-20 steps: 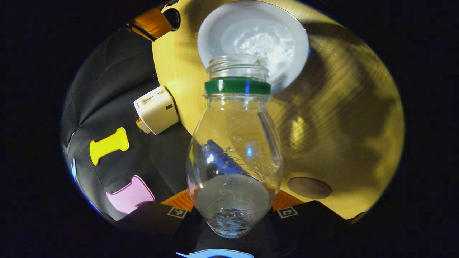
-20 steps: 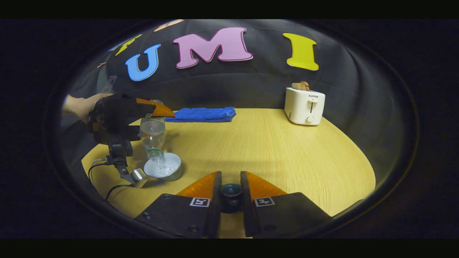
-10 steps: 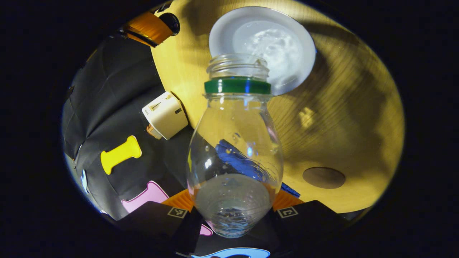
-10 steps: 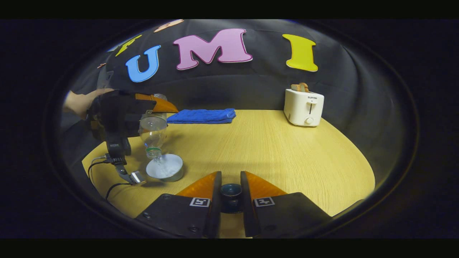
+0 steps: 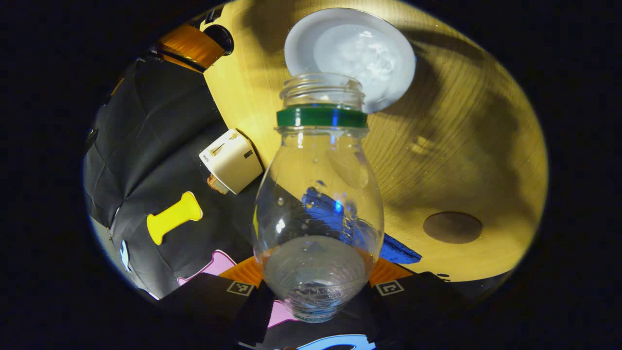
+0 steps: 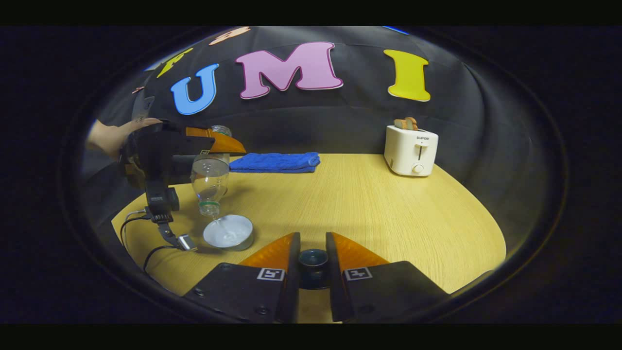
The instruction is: Open the teacup lid with one hand, grasp the water bottle and pour water into the teacup with the other hand; after pouring, place the water bottle on the coaster and then close the teacup lid.
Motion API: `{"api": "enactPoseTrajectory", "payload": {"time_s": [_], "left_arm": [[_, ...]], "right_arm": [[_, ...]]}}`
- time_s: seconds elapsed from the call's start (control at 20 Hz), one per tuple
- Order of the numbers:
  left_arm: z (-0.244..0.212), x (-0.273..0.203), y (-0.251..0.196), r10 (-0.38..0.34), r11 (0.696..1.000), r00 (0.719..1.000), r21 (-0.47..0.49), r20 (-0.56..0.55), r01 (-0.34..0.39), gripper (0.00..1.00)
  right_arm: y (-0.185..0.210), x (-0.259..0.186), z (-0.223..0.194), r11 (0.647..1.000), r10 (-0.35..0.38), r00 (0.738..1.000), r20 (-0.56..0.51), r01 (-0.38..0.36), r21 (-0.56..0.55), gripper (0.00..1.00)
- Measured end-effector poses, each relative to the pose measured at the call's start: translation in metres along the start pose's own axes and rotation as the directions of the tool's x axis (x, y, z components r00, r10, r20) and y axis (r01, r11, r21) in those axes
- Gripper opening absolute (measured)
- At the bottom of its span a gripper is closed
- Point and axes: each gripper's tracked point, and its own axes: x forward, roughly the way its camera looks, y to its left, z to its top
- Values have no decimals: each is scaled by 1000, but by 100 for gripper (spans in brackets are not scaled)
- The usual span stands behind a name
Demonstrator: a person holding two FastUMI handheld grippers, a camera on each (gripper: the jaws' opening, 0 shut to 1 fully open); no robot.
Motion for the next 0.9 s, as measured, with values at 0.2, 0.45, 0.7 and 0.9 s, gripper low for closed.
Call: {"api": "enactPoseTrajectory", "payload": {"time_s": [0.2, 0.45, 0.7, 0.9], "left_arm": [[9, -10, -4, 9, 1000, 1000, -14, 1, -9, 75], [15, -10, -5, 8, 999, 1000, -36, -4, -8, 75], [15, -16, -10, 21, 985, 1000, -173, -17, -24, 75], [8, -39, -26, 5, 905, 999, -426, -41, -22, 76]], "right_arm": [[3, 3, 5, 1000, -2, 1000, 10, 2, 2, 30], [7, 3, 9, 1000, -1, 1000, 14, 1, -7, 30], [14, 3, 15, 1000, 1, 1000, 23, -1, -9, 30], [24, 1, 20, 1000, 11, 1000, 26, -11, -12, 30]]}}
